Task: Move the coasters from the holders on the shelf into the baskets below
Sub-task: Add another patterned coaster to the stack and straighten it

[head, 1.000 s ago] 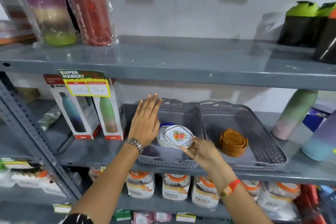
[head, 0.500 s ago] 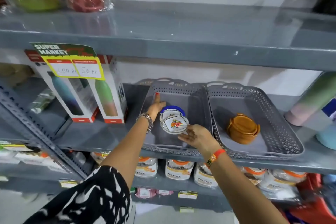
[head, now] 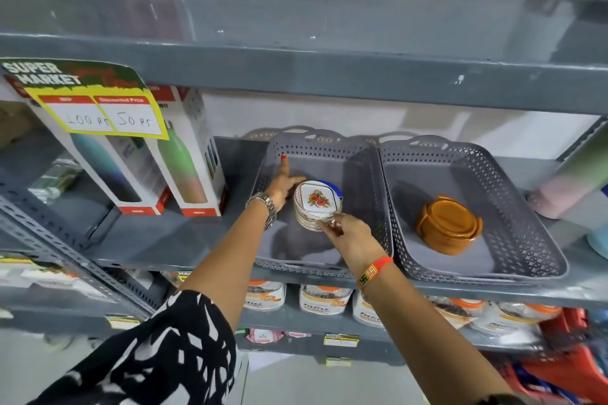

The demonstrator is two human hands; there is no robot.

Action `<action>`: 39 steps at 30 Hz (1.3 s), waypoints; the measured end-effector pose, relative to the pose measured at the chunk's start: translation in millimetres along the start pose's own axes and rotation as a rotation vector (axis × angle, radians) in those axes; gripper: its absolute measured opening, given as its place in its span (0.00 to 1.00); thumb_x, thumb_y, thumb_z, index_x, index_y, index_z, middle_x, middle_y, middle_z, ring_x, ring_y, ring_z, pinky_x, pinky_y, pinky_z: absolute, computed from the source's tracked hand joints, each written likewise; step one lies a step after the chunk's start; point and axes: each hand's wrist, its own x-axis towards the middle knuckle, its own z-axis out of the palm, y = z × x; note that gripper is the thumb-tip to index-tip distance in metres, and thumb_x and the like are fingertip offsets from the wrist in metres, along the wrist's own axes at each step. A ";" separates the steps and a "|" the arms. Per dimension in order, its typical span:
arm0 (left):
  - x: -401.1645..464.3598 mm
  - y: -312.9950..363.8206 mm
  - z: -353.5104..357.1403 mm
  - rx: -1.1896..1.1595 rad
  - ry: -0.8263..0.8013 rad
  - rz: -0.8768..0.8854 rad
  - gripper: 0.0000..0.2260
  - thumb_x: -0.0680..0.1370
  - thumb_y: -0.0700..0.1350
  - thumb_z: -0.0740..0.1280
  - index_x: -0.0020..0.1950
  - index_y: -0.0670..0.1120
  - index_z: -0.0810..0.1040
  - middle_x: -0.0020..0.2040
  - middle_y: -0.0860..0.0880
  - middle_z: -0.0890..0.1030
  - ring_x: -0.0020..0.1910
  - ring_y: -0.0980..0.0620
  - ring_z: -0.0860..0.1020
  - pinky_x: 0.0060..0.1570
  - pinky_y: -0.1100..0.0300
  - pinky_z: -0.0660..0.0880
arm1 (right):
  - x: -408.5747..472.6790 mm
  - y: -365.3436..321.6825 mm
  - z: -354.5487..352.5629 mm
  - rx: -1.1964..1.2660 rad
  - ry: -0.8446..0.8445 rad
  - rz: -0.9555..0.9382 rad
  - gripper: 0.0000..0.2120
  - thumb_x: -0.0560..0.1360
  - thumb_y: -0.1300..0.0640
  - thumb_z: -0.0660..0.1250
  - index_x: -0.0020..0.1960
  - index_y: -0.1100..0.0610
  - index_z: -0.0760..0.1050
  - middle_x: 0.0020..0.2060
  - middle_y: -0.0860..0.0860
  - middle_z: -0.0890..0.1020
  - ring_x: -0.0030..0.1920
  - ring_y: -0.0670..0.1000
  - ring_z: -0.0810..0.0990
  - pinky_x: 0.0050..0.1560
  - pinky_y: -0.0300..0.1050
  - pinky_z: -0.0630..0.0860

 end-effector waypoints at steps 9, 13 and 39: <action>1.6 1.0 0.0 -0.014 -0.038 0.018 0.40 0.77 0.64 0.32 0.70 0.38 0.66 0.70 0.39 0.67 0.71 0.44 0.62 0.74 0.50 0.49 | 15.5 -0.1 3.0 -0.083 0.116 0.021 0.05 0.74 0.74 0.64 0.42 0.67 0.72 0.32 0.59 0.74 0.33 0.52 0.74 0.58 0.54 0.78; 0.7 -2.3 5.5 -0.098 -0.026 0.025 0.38 0.77 0.64 0.36 0.70 0.37 0.65 0.67 0.37 0.70 0.67 0.41 0.69 0.66 0.52 0.64 | 16.7 -0.5 3.1 -0.205 0.069 0.026 0.13 0.72 0.69 0.70 0.56 0.67 0.73 0.30 0.58 0.73 0.34 0.54 0.76 0.47 0.52 0.78; -9.1 -2.1 13.3 -0.046 0.032 0.056 0.36 0.78 0.62 0.35 0.70 0.39 0.65 0.65 0.39 0.73 0.66 0.46 0.70 0.66 0.57 0.61 | 5.9 2.9 -10.7 -0.180 0.036 -0.092 0.28 0.72 0.77 0.66 0.69 0.69 0.60 0.59 0.70 0.76 0.41 0.58 0.79 0.55 0.55 0.78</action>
